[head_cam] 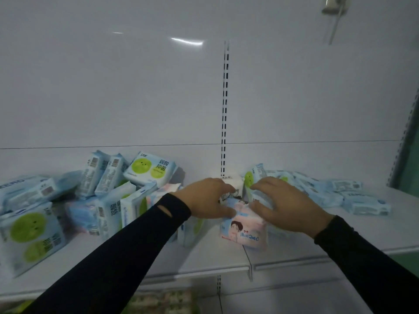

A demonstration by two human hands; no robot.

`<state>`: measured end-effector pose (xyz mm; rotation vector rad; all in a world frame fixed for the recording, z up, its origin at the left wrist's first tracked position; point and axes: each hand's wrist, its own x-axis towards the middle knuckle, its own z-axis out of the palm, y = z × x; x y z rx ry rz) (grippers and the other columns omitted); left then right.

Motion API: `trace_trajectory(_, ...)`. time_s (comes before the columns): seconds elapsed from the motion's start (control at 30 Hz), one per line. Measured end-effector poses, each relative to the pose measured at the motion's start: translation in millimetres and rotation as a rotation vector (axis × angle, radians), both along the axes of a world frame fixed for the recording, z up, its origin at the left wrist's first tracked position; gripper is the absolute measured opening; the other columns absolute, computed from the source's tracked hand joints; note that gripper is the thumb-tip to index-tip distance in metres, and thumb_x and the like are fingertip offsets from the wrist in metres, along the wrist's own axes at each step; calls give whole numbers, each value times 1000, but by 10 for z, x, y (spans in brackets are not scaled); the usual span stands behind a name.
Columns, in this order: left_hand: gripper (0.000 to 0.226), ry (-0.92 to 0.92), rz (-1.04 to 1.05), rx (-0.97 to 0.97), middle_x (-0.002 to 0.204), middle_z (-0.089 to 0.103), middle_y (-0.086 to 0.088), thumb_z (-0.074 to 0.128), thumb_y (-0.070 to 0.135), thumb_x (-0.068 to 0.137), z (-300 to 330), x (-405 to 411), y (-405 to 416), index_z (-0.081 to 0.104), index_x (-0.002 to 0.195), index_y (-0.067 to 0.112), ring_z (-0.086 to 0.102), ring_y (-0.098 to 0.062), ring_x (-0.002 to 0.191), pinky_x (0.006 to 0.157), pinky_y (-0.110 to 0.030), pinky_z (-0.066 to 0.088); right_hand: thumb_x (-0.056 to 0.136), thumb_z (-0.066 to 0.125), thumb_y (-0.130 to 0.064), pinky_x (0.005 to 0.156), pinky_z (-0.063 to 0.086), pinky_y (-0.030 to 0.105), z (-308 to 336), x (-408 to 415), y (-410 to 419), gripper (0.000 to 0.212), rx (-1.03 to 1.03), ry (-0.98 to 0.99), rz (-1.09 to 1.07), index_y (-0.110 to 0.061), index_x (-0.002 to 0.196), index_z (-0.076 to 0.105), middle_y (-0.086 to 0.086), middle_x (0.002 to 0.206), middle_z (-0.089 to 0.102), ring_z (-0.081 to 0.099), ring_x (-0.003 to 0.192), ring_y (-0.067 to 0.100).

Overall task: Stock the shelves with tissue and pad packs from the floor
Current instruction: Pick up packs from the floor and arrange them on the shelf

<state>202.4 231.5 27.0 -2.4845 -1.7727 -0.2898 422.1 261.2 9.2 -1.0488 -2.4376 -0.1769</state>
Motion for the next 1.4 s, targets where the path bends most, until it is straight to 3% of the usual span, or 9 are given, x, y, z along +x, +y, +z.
trace_trajectory(0.1, 47, -43, 65, 90, 132, 53, -3, 54, 40, 91, 72, -159, 78, 48, 136, 24, 49, -20, 120, 101, -35, 40, 85, 50, -65, 95, 26, 14, -85, -136, -55, 68, -22, -67, 37, -28, 141, 39, -11, 141, 43, 39, 125, 5)
trace_trajectory(0.2, 46, 15, 268, 123, 133, 51, -7, 51, 35, 92, 166, -540, 38, 46, 137, 22, 48, -24, 122, 100, -34, 40, 86, 49, -66, 106, 25, 19, -222, -305, -53, 82, -34, -203, 36, -19, 149, 26, -3, 150, 33, 34, 133, 11)
trace_trajectory(0.43, 46, 191, 598, 24, 113, 58, -15, 41, 54, 90, 68, -832, -130, 60, 107, 16, 54, -31, 103, 88, -37, 45, 84, 57, -55, 103, 37, 29, -175, -432, 126, 78, -154, -248, 71, -22, 147, 25, 0, 140, 43, 45, 124, 17)
trace_trajectory(0.63, 53, 135, 646, -85, 121, 59, -12, 38, 59, 90, 66, -584, -264, 57, 120, 19, 54, -30, 110, 87, -33, 40, 85, 54, -57, 102, 38, 32, -268, -347, 136, 79, -98, -219, 122, -22, 148, 22, -1, 141, 42, 46, 123, 16)
trace_trajectory(0.83, 85, 123, 661, -145, 134, 48, -14, 64, 56, 78, -42, -533, -340, 24, 148, 29, 49, -31, 121, 97, -37, 42, 85, 53, -57, 100, 41, 36, -281, -299, 101, 78, -89, -210, 139, -24, 147, 21, -1, 141, 42, 48, 121, 18)
trace_trajectory(1.0, 81, -145, 656, 139, 129, 49, -13, 66, 48, 78, 74, -562, -546, 27, 146, 30, 51, -31, 116, 91, -35, 44, 85, 56, -52, 95, 41, 33, -168, -235, 122, 75, -84, -52, 142, -24, 147, 24, 0, 138, 45, 48, 119, 18)
trace_trajectory(1.2, 73, -589, 723, 615, 116, 57, 0, 82, 31, 67, 333, -751, -1315, 45, 130, 30, 57, -14, 90, 61, -15, 39, 79, 63, -50, 85, 46, 39, -2, -343, 182, 73, 31, 166, 169, -22, 140, 36, 5, 122, 54, 54, 102, 26)
trace_trajectory(1.27, 71, -623, 785, 645, 114, 54, 0, 83, 28, 64, 275, -814, -1629, 47, 125, 32, 57, -12, 88, 61, -13, 41, 78, 67, -47, 88, 45, 40, 105, -490, 137, 73, 65, 218, 234, -20, 140, 37, 6, 125, 53, 54, 104, 28)
trace_trajectory(1.4, 73, -525, 954, 599, 116, 38, 1, 78, 18, 70, 43, -855, -2377, 44, 134, 29, 46, -13, 96, 80, -22, 38, 77, 71, -49, 96, 41, 39, 256, -1006, -250, 78, 29, 262, 548, -21, 141, 37, 4, 129, 50, 49, 113, 24)
